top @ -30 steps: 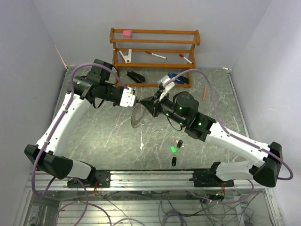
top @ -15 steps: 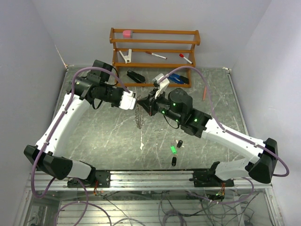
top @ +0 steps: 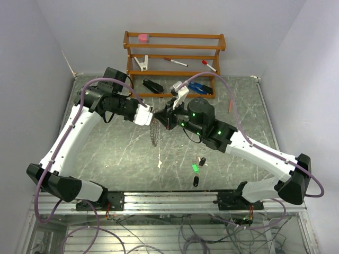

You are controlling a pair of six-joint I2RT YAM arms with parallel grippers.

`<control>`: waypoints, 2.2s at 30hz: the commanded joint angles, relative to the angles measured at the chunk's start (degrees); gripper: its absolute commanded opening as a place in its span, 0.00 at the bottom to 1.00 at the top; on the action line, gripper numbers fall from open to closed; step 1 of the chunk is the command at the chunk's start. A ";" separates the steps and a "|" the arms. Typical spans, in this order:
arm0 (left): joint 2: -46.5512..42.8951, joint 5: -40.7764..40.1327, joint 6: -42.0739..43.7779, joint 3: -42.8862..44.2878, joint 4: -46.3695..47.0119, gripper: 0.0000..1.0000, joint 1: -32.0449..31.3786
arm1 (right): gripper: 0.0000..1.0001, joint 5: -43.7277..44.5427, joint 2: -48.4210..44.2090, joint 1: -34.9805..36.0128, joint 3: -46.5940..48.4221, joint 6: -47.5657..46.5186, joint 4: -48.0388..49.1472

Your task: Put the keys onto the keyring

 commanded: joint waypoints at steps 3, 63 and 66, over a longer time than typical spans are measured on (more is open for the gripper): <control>-1.93 1.19 1.49 1.47 0.59 0.07 -0.63 | 0.00 -0.25 0.31 -0.93 2.06 2.62 -1.18; -2.14 -14.48 -7.09 -26.43 35.69 0.07 3.13 | 0.50 -9.19 0.05 -17.78 -5.04 5.83 -13.11; -0.74 -16.74 -5.50 -26.18 31.64 0.07 5.20 | 0.51 -10.51 1.33 -17.81 -5.27 6.14 -12.41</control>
